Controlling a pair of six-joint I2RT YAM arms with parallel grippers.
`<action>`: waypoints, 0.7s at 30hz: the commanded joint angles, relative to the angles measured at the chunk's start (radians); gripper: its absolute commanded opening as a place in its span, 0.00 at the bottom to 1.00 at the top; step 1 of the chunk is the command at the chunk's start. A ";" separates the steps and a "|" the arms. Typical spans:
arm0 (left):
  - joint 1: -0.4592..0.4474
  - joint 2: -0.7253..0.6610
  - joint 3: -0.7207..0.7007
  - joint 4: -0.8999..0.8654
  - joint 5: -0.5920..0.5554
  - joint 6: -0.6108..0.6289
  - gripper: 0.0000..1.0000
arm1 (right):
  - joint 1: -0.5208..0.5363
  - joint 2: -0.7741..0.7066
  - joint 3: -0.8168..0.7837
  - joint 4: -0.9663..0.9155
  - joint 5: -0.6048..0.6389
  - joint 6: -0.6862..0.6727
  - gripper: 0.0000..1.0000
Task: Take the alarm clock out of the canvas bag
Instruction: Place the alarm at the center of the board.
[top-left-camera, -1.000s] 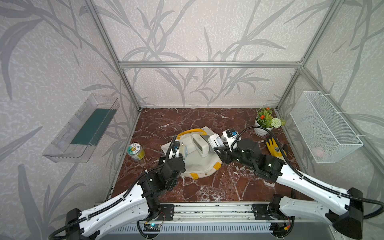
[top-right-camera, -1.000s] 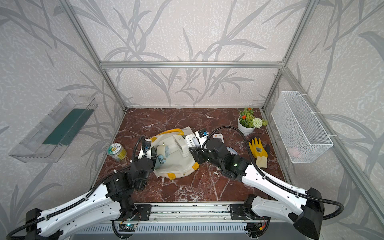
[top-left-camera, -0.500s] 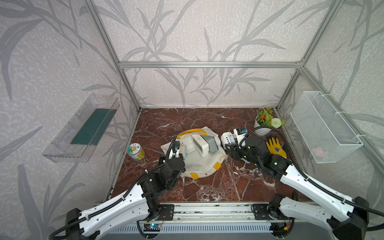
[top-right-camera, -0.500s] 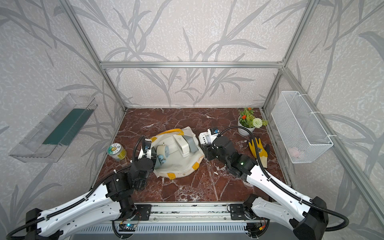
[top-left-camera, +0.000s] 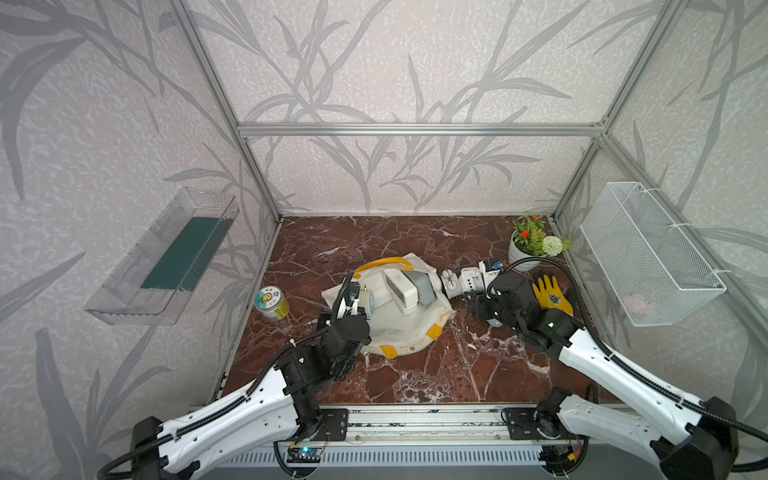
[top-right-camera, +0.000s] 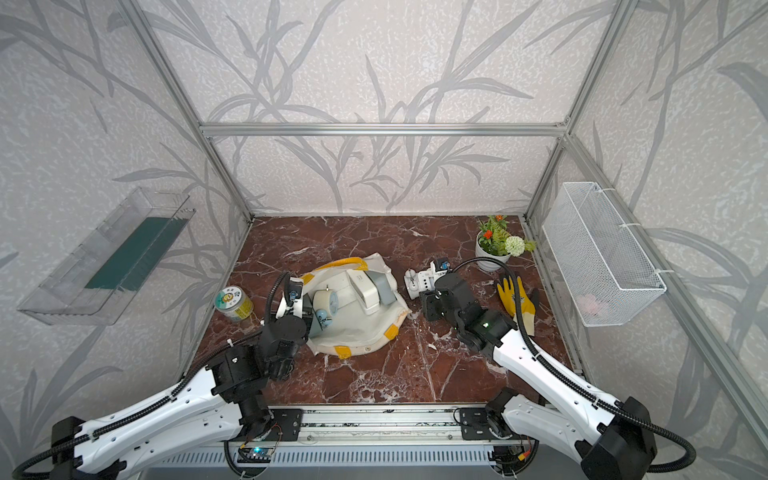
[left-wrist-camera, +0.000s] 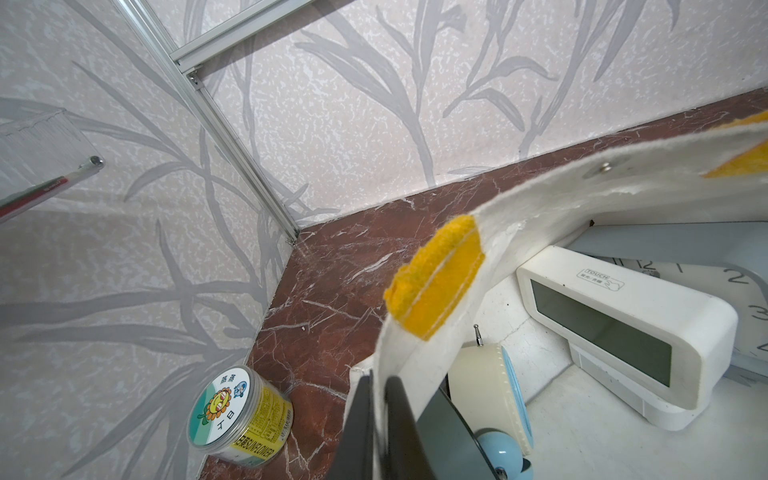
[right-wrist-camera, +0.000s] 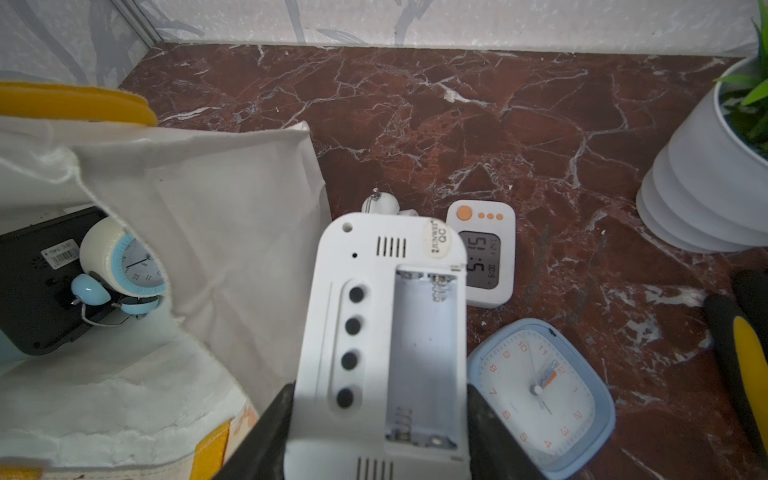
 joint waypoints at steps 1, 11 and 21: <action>-0.001 -0.001 0.016 0.006 -0.034 -0.001 0.00 | -0.014 0.000 -0.011 -0.022 0.018 0.029 0.36; -0.001 -0.004 0.014 0.003 -0.033 0.000 0.00 | -0.032 0.069 -0.040 -0.032 -0.003 0.072 0.36; -0.001 -0.007 0.010 0.002 -0.035 -0.002 0.00 | -0.039 0.139 -0.069 -0.015 -0.028 0.105 0.36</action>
